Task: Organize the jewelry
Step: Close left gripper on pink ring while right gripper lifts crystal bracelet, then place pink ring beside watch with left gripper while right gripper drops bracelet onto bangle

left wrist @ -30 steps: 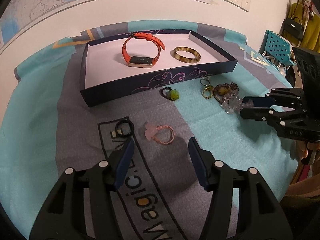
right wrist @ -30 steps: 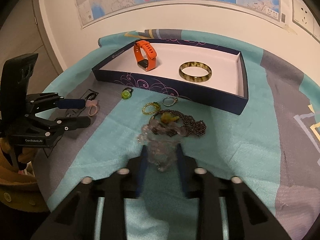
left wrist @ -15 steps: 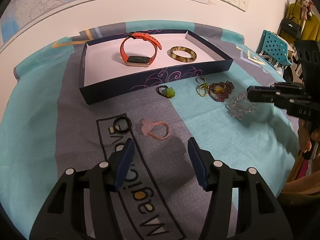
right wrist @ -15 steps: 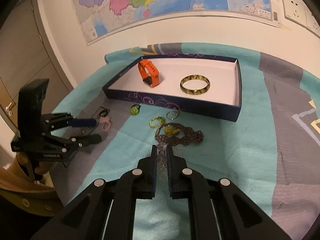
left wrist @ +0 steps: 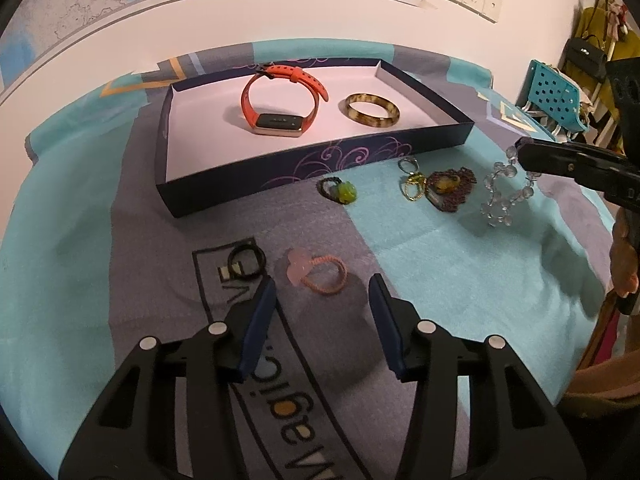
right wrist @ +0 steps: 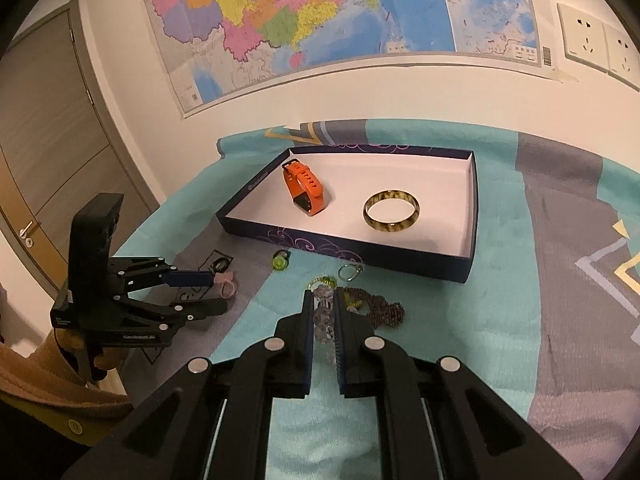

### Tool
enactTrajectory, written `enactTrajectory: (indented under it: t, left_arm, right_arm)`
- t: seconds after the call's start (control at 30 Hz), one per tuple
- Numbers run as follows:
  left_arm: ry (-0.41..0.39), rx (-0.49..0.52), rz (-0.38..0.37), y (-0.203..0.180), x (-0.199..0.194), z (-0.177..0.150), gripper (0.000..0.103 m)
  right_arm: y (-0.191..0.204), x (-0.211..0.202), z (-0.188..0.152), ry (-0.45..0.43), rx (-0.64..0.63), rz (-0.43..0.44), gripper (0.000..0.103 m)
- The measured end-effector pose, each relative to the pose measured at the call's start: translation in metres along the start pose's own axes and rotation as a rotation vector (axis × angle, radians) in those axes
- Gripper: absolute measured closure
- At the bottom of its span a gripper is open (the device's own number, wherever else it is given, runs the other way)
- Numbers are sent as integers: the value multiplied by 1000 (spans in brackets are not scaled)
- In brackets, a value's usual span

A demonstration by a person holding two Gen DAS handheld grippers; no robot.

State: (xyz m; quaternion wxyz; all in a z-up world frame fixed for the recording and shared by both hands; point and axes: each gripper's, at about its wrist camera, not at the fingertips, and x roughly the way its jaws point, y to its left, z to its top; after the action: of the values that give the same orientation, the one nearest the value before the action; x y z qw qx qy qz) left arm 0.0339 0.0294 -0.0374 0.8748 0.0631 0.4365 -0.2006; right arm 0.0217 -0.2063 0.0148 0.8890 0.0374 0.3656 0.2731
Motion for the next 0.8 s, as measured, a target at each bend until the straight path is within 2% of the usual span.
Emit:
enactTrajectory:
  t: [0.07,0.17,0.2,0.37,0.47,0.63,0.8]
  left_arm:
    - [1,3,12,0,3,4,57]
    - [2,8,30,-1,8,8,71]
    - [1,10,35,-2,9,9,72]
    - [-10,14,44,-3,8,11,73]
    - [-21,7,25,-3,4,14,73]
    - [-88,22,27,-6,-9,36,73]
    - [-135,30,34,-4,-10,61,73]
  right_arm:
    - [1,1,3,-7,-5,1,95]
    - [1,0,9,-17,-9,1,95]
    - [0,0,11,-21,-10,1,95]
    - [0,-2,27,-47,-31,-5,95]
    - [-4,-2,40,-69,-35,-5,95]
    - [-9,2,65,-107,-47,-7,95]
    - [-16,17,79,-104,-29,4,95]
